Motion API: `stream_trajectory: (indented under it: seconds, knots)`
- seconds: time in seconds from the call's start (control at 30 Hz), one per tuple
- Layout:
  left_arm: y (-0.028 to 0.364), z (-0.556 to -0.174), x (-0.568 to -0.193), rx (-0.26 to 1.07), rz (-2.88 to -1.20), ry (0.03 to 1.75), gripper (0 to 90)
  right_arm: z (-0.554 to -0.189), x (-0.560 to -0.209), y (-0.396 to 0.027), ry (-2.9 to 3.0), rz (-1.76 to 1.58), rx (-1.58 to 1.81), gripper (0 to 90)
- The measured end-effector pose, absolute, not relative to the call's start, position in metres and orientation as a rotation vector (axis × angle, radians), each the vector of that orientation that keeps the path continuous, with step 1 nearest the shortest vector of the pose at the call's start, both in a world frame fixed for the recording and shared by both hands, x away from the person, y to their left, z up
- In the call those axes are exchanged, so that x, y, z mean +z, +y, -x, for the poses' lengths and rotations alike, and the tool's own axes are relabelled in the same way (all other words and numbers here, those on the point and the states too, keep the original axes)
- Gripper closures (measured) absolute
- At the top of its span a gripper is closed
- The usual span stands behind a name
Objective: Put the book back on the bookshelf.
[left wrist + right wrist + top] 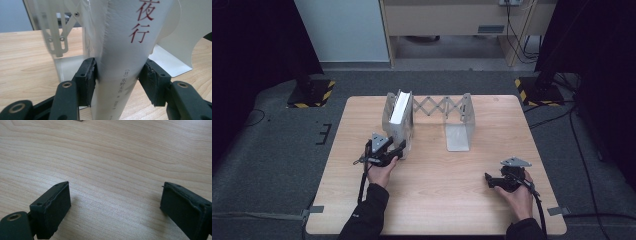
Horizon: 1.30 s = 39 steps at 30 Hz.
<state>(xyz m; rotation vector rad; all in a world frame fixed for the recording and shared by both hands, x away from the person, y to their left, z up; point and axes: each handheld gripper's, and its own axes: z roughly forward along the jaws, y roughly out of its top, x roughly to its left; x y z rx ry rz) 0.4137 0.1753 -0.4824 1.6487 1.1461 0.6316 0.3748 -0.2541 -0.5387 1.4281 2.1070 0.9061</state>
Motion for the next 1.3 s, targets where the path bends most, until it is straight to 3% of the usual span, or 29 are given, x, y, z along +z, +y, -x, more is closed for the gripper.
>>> stream_trajectory:
  seconds: [0.77,1.03,1.3]
  knots:
    - [0.155,-0.443,-0.486,0.66,-1.622,1.171,43.9,-0.375,-0.539,-0.254,2.107,-1.428,0.906,9.6]
    - [0.169,-0.423,-0.479,0.646,-1.659,1.151,38.4,-0.375,-0.539,-0.254,2.108,-1.426,0.905,9.6]
    - [0.196,-0.394,-0.484,0.537,-1.681,1.188,35.1,-0.375,-0.539,-0.254,2.108,-1.427,0.905,9.6]
